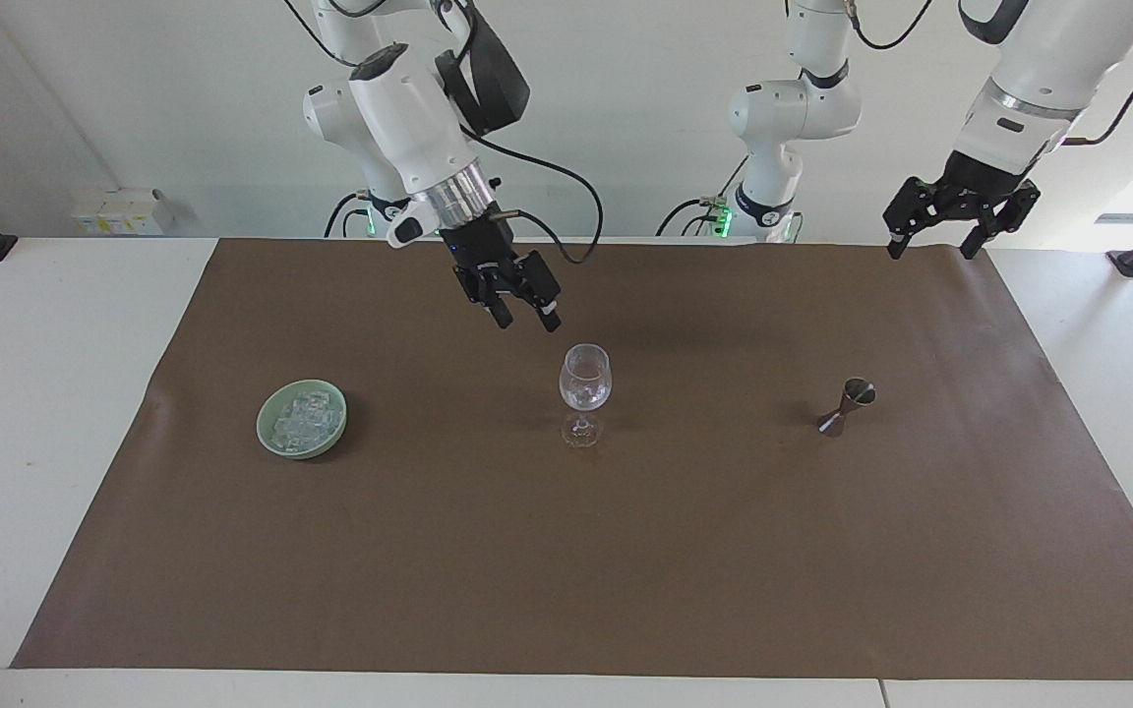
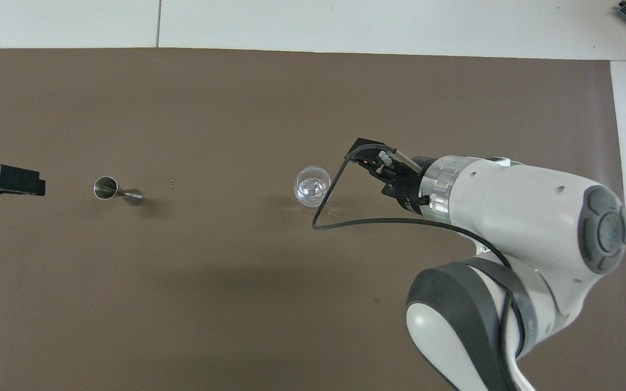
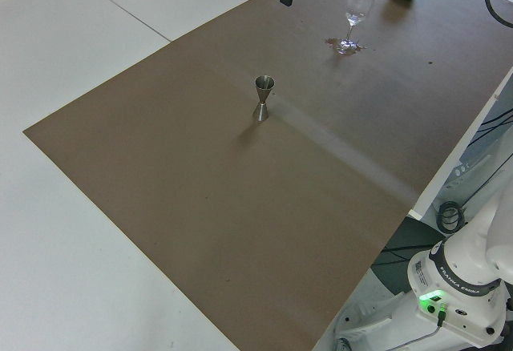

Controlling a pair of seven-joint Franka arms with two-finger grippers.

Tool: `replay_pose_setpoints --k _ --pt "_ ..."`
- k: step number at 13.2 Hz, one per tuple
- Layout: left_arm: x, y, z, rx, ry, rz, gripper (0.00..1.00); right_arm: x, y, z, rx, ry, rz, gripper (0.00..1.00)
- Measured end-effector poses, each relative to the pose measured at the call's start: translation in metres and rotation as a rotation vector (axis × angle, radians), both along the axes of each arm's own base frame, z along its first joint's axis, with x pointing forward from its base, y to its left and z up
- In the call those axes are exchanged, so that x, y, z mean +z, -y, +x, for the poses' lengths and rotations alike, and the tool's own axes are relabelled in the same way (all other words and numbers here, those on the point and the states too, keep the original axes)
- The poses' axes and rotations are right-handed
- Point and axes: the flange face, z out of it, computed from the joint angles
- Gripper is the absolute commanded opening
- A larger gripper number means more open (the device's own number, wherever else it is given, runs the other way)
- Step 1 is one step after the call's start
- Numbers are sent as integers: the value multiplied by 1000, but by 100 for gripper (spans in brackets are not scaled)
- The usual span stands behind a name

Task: Pour wine and add ice with both arms
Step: 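Tilt the green cup over the wine glass with the right gripper, then set the green cup back down, open and retract the right gripper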

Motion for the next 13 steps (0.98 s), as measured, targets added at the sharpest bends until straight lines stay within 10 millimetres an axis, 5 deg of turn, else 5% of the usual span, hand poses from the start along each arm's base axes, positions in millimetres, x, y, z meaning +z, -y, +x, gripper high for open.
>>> replay_pose_setpoints --k 4,10,13 --pt "0 0 0 0 0 0 100 16 73 -14 124 -51 -311 100" --pt "0 0 0 0 0 0 100 61 206 -16 246 -98 -420 100" --pt "0 0 0 0 0 0 100 87 241 -16 268 -118 -453 100"
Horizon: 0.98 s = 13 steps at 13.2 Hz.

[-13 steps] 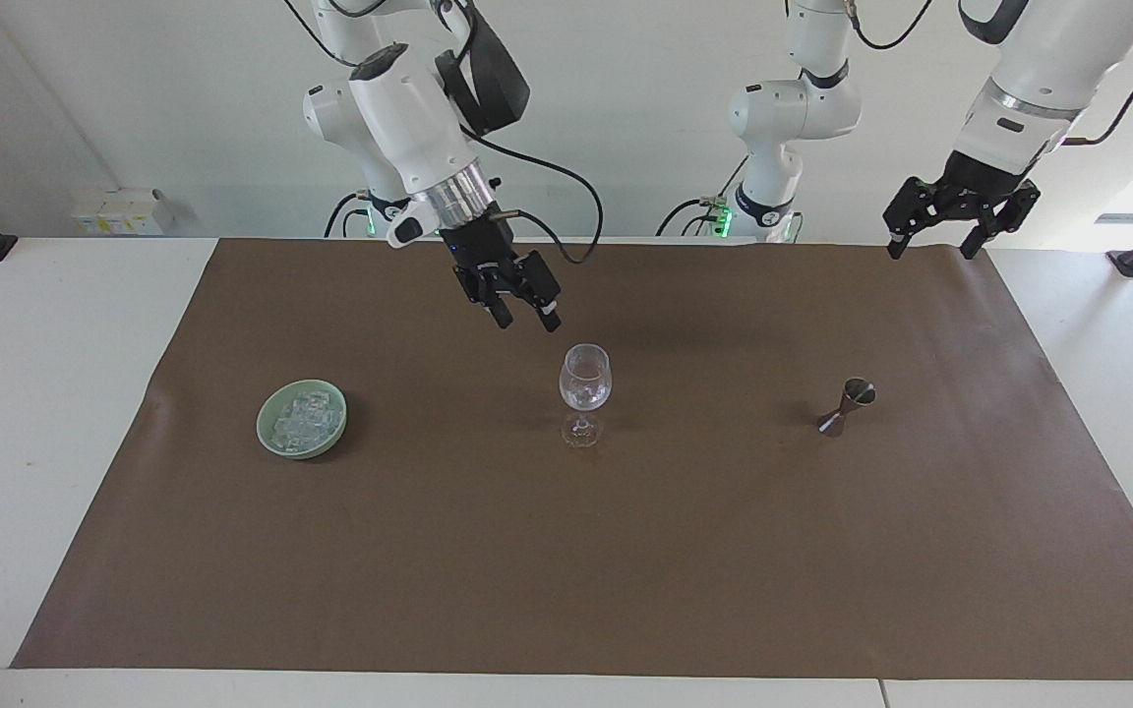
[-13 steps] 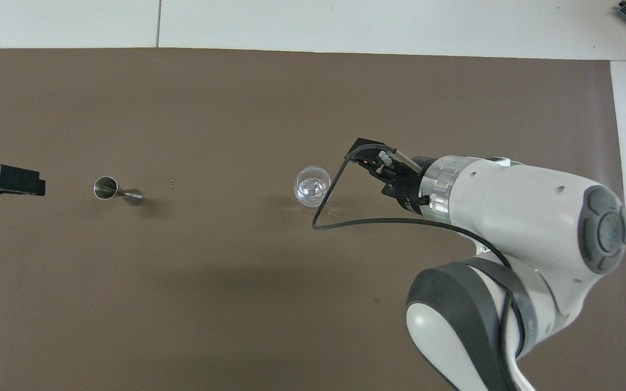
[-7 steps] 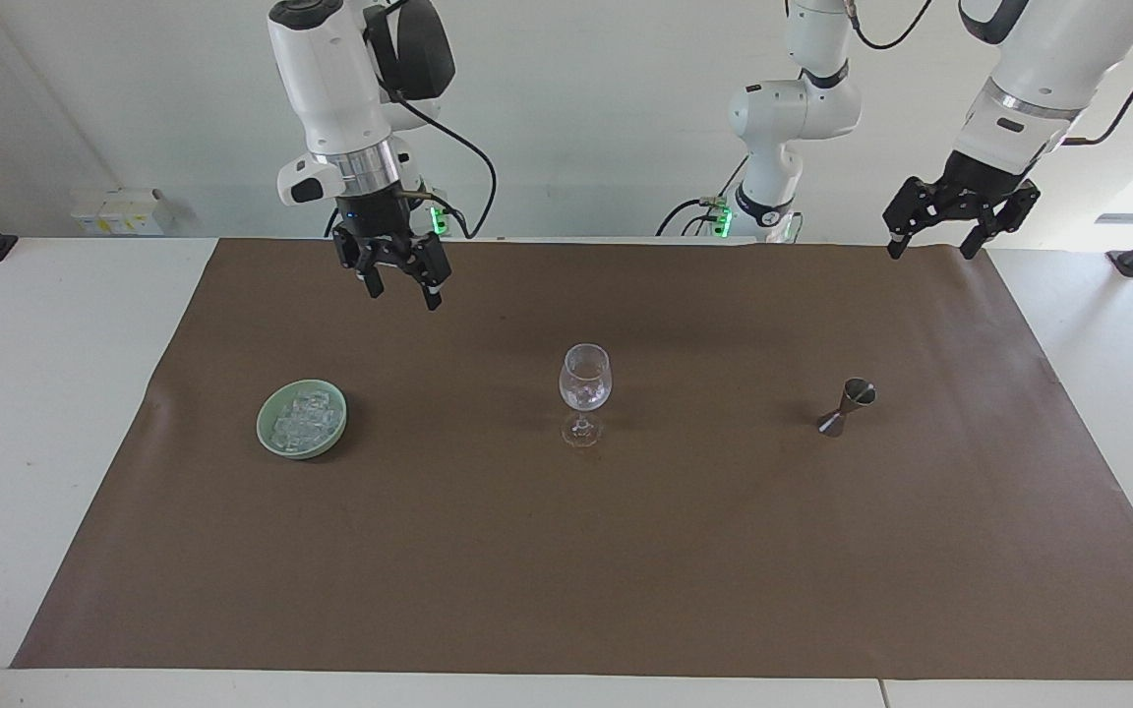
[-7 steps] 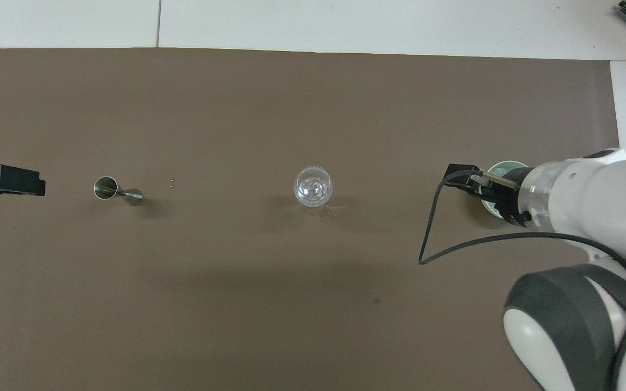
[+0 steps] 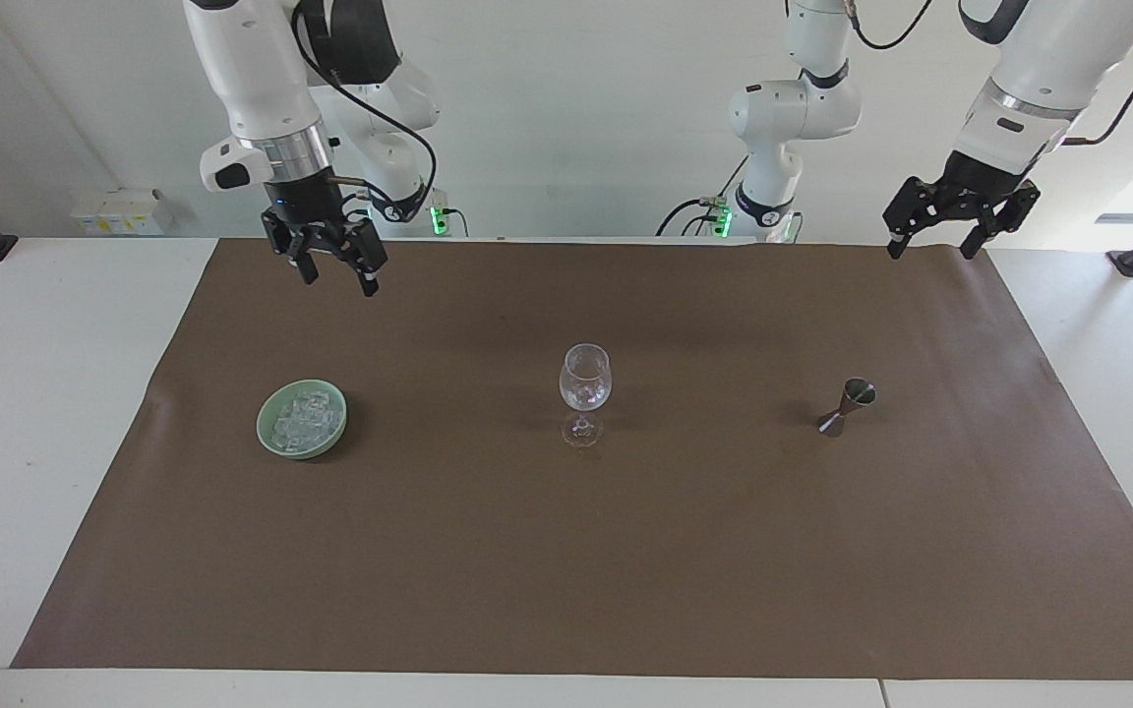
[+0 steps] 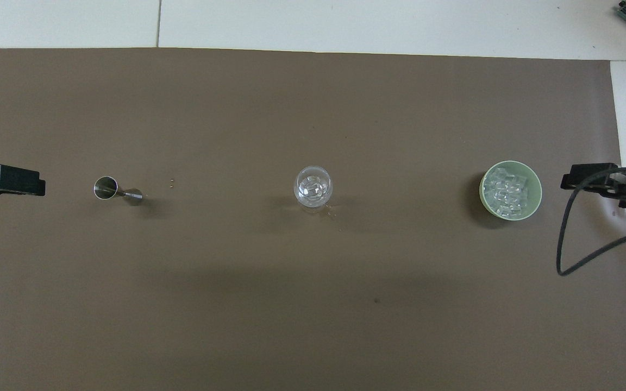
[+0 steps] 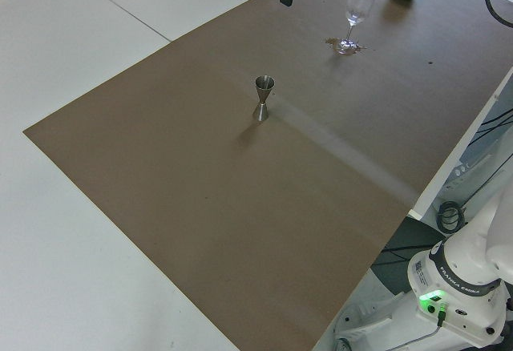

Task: Pour wine and add ice with both arms

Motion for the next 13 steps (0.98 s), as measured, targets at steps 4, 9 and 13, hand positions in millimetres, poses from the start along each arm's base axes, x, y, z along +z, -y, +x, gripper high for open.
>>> replay_pose_setpoints --k 4,9,13 --pt "0 0 0 0 0 0 100 10 5 9 21 -25 -37 100" --pt "0 0 0 0 -1 0 100 19 -1 24 69 -69 -59 100" --pt "0 0 0 0 -1 0 100 18 -7 33 84 -81 -58 100"
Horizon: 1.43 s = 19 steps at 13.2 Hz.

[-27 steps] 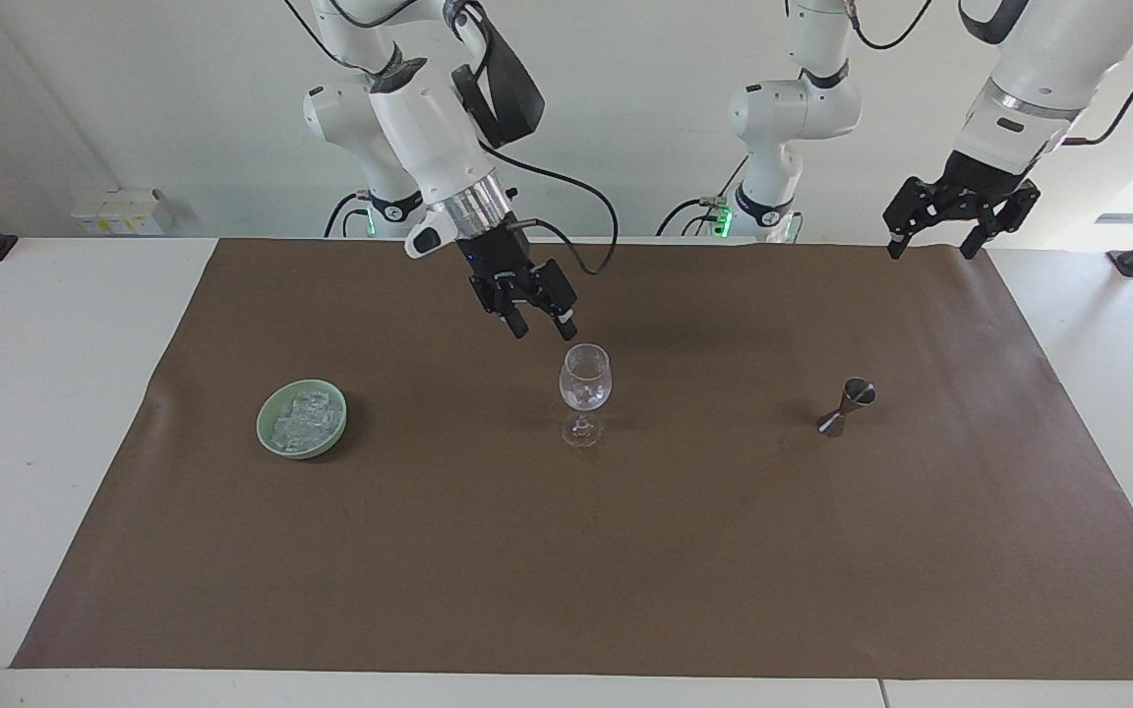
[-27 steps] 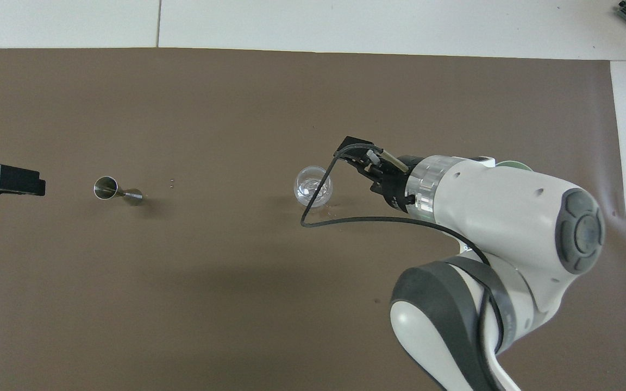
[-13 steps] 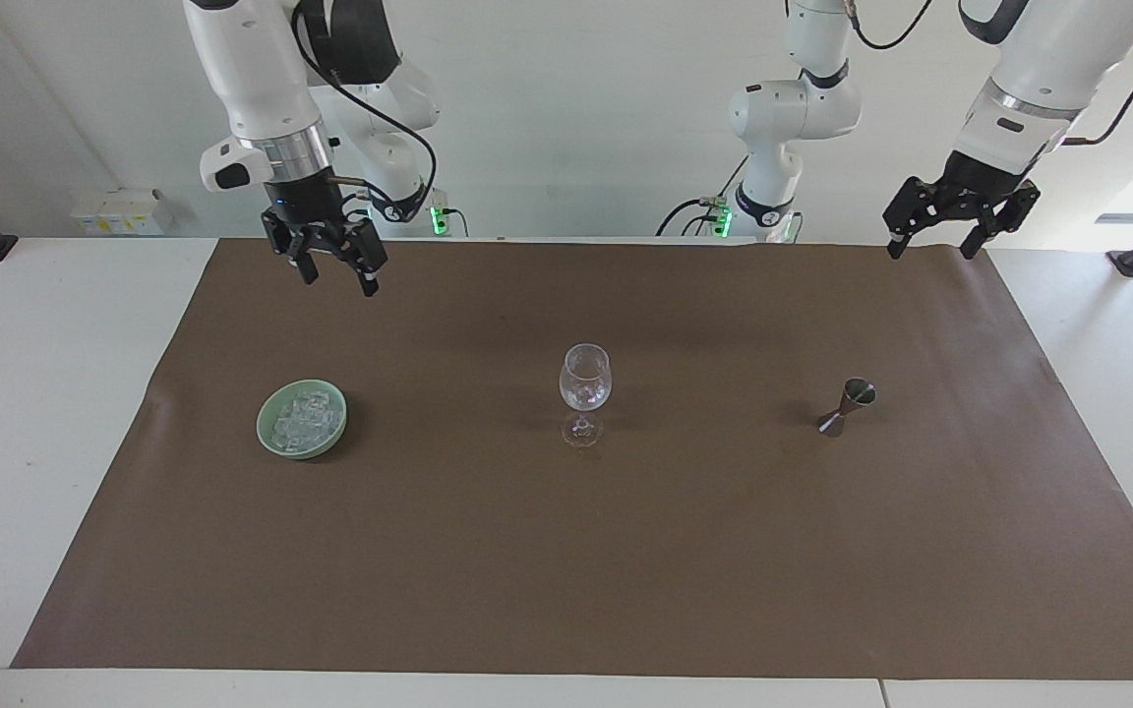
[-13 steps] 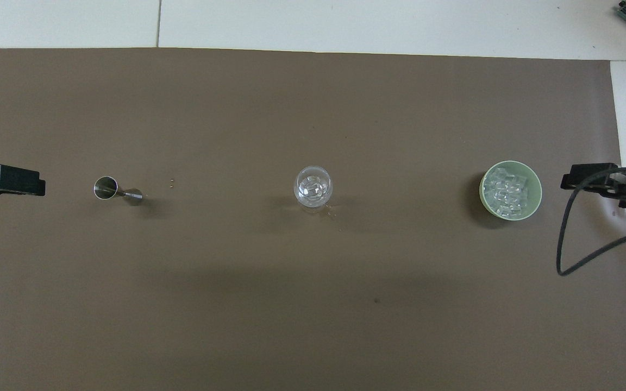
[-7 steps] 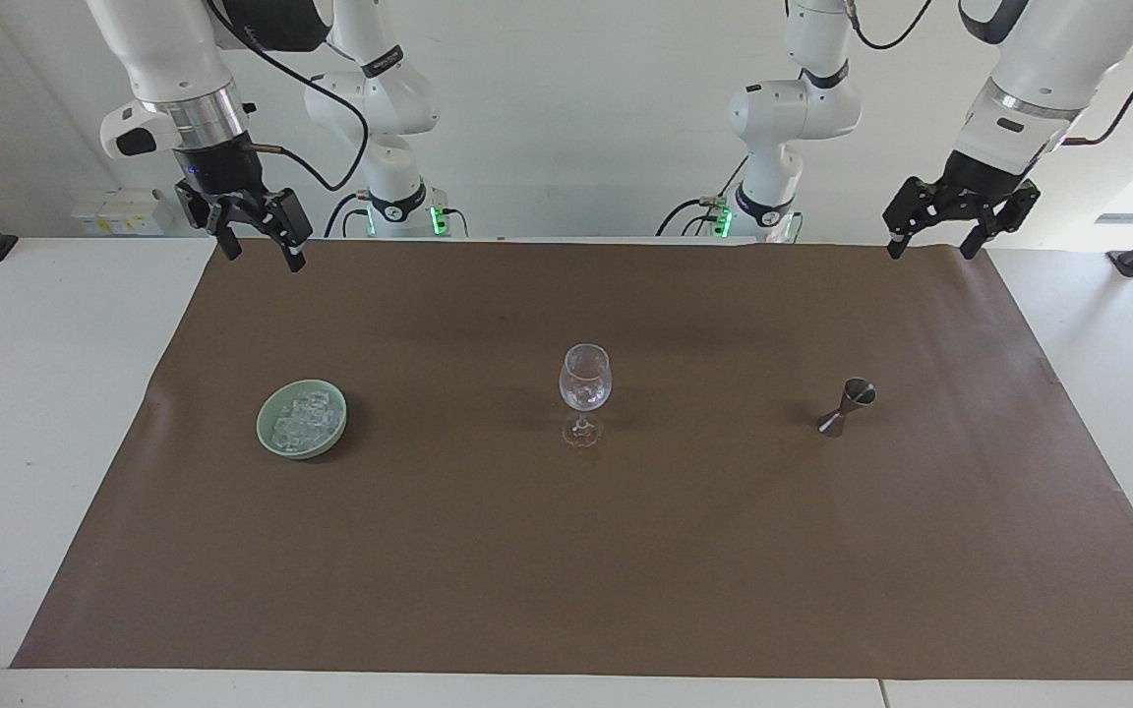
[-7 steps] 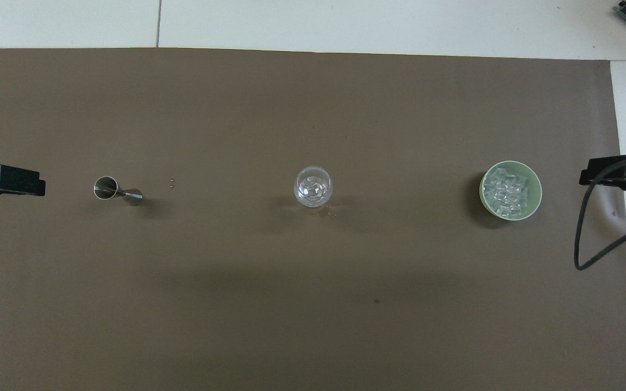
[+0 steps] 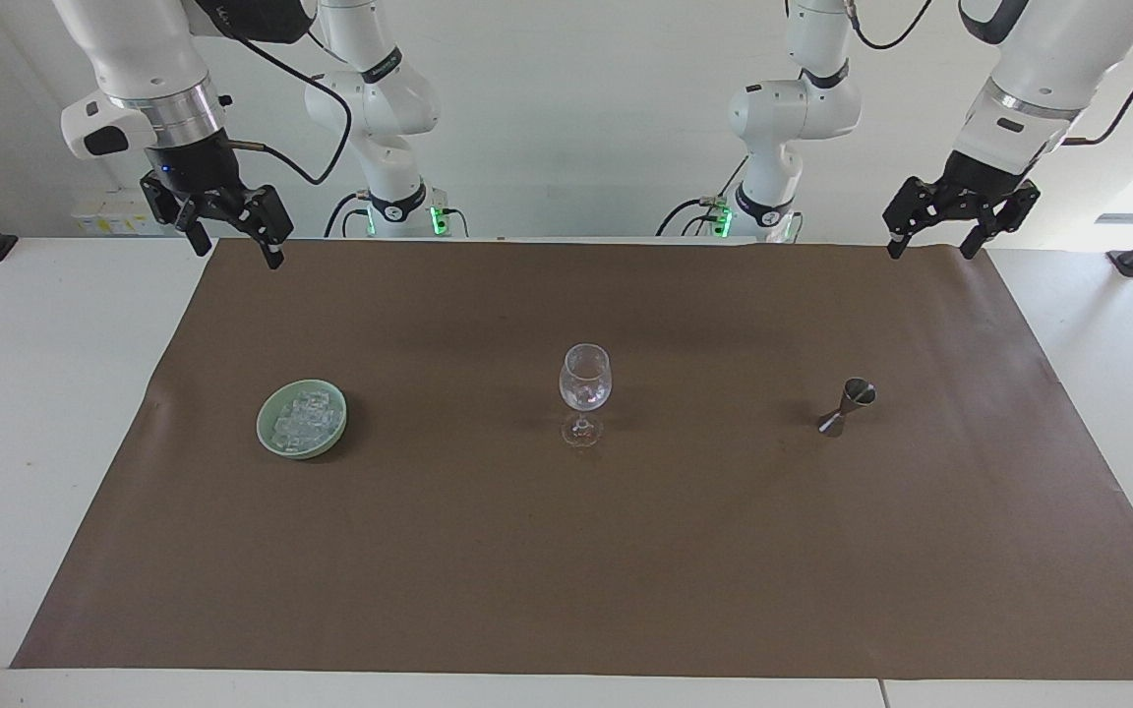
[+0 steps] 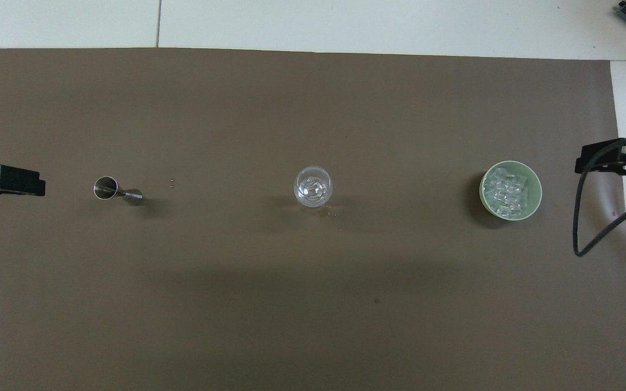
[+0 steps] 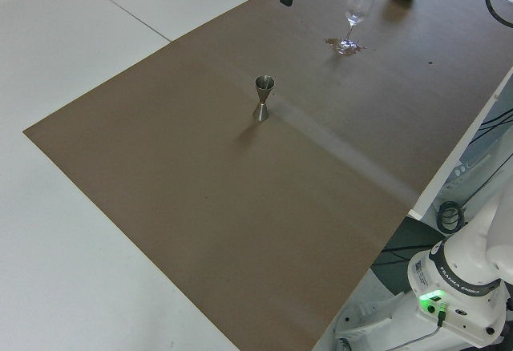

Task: Pour wine and add ice with both arms

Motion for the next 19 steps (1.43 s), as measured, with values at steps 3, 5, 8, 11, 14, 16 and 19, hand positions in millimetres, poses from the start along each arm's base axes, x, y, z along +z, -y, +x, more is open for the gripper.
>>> replay_pose_setpoints --k 3,5,8,11,14,16,19 --pt "0 0 0 0 0 0 100 4 -8 -1 15 -9 0 100" --pt "0 0 0 0 0 0 100 1 -18 -2 32 -24 0 100" --pt "0 0 0 0 0 0 100 -1 -19 -1 34 -27 0 100" --pt "0 0 0 0 0 0 100 -1 -19 -1 34 -28 1 100" --pt "0 0 0 0 0 0 100 -1 -17 -1 32 -28 1 100" --pt "0 0 0 0 0 0 100 -1 -17 -1 30 -28 1 100" --pt "0 0 0 0 0 0 100 -1 -7 -1 14 -27 1 100"
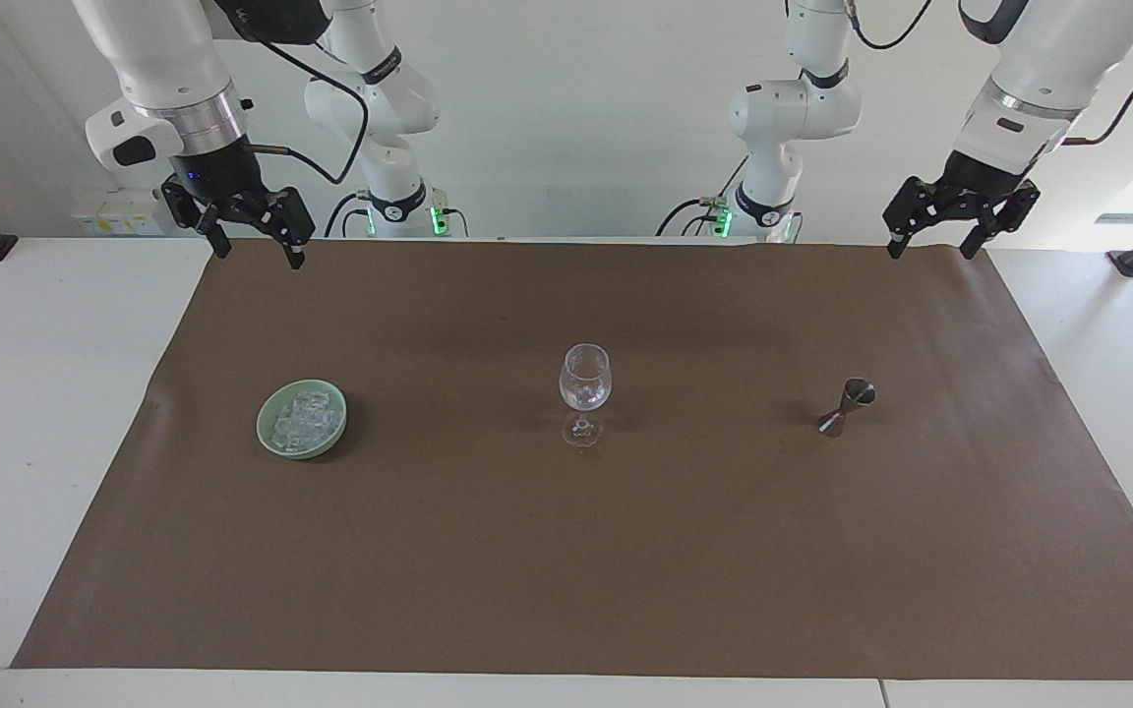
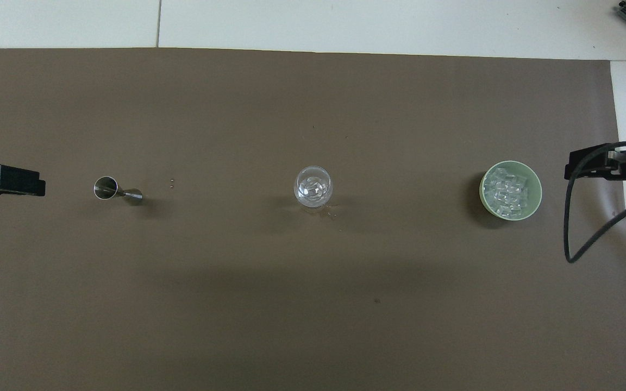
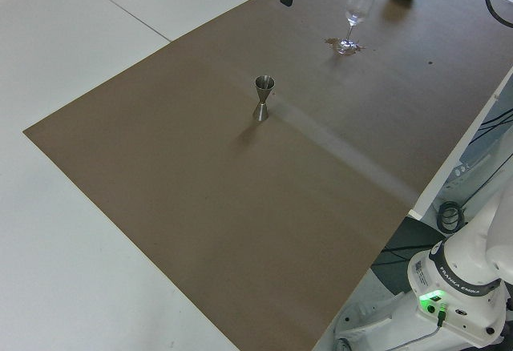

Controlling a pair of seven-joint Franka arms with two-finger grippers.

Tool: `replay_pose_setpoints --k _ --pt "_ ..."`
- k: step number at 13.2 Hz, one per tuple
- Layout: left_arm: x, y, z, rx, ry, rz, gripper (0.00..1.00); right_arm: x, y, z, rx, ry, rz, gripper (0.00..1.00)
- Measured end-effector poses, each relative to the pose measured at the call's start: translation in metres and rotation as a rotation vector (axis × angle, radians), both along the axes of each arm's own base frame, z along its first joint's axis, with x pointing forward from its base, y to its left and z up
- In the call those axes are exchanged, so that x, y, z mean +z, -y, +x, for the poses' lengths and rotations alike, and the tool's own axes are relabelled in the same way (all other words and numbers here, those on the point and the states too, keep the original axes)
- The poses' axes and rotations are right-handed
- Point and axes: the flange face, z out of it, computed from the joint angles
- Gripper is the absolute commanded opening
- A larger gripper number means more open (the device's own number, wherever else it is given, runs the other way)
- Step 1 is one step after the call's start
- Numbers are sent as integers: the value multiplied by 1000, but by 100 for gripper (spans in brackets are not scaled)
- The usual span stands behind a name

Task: Pour wine and add ice with both arms

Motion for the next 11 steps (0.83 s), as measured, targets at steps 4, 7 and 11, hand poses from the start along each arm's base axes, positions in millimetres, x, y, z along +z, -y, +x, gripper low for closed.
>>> replay_pose_setpoints --k 4,7,11 --pt "0 0 0 0 0 0 100 1 7 0 -11 1 2 100" --pt "0 0 0 0 0 0 100 1 5 0 -7 1 2 100" --pt "0 0 0 0 0 0 100 0 -1 0 5 0 4 100"
